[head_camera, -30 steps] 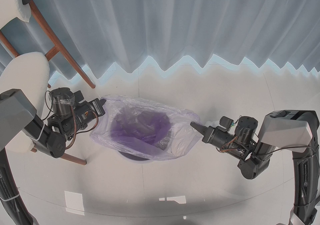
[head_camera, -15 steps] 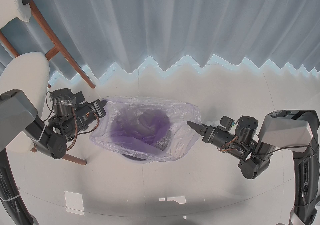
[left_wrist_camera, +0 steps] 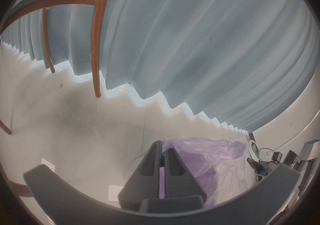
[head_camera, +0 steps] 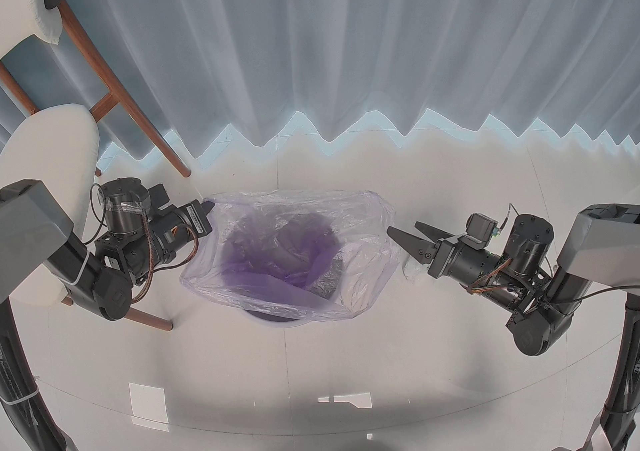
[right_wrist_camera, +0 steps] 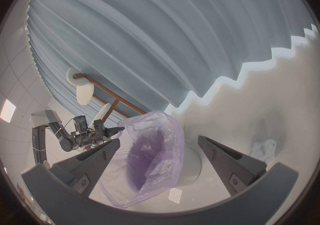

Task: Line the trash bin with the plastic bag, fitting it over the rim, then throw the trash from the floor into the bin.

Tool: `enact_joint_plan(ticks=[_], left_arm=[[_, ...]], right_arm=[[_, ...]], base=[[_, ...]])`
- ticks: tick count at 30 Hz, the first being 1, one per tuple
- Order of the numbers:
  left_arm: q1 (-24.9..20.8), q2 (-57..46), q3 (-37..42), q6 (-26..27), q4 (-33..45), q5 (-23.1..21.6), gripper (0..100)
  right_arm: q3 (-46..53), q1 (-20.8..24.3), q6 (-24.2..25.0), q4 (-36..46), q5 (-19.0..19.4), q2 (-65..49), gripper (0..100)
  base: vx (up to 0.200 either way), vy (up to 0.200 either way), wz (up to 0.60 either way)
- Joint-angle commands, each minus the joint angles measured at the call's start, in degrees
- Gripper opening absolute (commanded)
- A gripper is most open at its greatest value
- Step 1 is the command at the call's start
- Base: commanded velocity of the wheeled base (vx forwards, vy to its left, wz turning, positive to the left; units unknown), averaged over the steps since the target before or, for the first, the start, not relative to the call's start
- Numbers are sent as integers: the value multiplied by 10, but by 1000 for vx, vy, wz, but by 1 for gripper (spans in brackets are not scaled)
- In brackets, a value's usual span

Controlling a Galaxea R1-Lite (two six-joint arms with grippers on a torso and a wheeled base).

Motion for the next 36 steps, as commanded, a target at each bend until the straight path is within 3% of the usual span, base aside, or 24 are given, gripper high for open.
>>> enact_joint_plan(ticks=[1,8,9,16,24,36], left_arm=[[0,-3,0,1,-2,0,0],[6,-3,11,0,-37,-7,0],[8,-3,14,0,-45,-9,100],[16,-1,9,7,-46,-12,100],[39,2,56,87,-64,-109,100],[33,38,47,90,-138,-109,100]], right_arm=[[-3,-11,-18,-8,2,5,100],[-48,-20,-18,-8,-1,43,100],[-53,-20,-18,-8,-1,47,100],[-68,-26,-18,-8,-3,61,100],[-74,-26,-19,-9,-7,81,100],[-102,-21,-17,-8,-7,93,100]], base=[[0,0,0],[0,0,0],[0,0,0],[0,0,0],[0,0,0],[0,0,0]])
